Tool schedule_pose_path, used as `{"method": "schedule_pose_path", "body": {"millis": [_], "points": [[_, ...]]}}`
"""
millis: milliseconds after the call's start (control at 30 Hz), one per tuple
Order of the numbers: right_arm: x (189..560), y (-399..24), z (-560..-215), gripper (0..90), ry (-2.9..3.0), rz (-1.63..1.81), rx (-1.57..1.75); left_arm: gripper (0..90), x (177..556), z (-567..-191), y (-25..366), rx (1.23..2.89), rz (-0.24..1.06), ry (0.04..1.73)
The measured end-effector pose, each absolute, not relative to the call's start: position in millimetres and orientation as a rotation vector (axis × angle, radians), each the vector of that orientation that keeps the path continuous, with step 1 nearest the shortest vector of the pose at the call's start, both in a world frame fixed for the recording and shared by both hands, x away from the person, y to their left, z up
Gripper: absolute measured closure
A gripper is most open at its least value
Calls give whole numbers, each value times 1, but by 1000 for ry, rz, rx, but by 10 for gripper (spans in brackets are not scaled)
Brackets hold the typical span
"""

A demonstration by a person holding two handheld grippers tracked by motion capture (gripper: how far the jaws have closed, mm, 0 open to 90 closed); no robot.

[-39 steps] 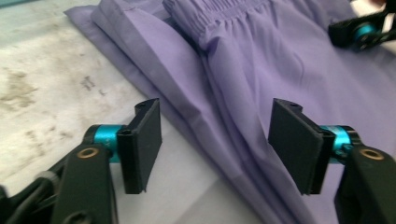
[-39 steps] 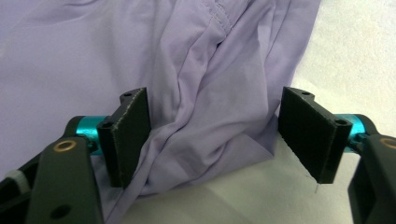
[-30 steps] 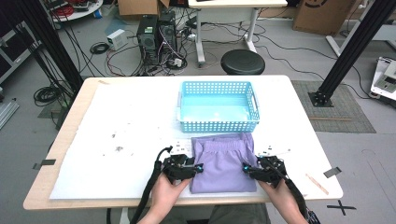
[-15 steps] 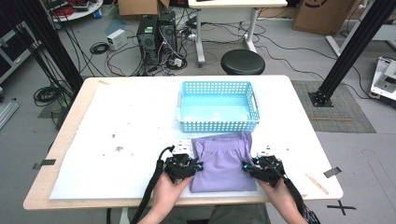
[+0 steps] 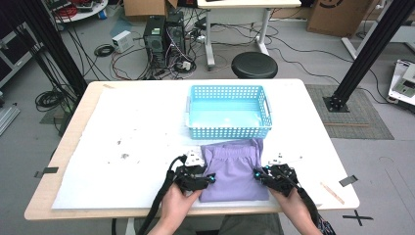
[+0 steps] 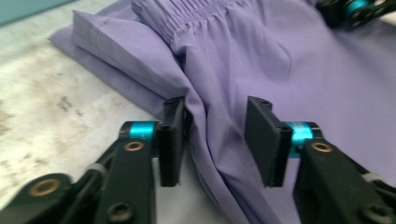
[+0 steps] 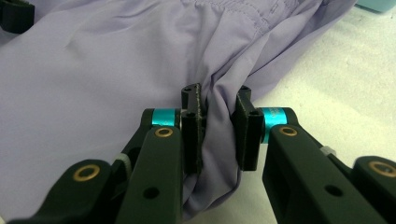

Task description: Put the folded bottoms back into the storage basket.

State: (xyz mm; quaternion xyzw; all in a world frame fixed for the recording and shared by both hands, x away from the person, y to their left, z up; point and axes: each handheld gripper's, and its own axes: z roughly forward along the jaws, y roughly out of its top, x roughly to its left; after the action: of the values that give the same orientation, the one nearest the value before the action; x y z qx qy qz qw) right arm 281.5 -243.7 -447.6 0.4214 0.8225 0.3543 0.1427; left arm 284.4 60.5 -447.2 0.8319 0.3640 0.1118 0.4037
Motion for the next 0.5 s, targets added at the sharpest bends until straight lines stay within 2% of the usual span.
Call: {"method": "schedule_pose_path", "body": {"millis": [67,267,300,400,500], "points": [[282,-244,-448,764,2371,1025,1212,505,283,-447,60,2108,302,922],[282,-244,-448,764,2374,1024,1211,484,283,-448,59,2109,319,935],[282,-244,-448,764,2374,1024,1211,501,284,-448,60,2104,309,936],[281,-243,-448,770,2372,1023,1207,655,290,-448,65,2085,281,940],[282,-244,-448,779,2377,1035,1216,774,296,-451,70,2040,196,947]]}}
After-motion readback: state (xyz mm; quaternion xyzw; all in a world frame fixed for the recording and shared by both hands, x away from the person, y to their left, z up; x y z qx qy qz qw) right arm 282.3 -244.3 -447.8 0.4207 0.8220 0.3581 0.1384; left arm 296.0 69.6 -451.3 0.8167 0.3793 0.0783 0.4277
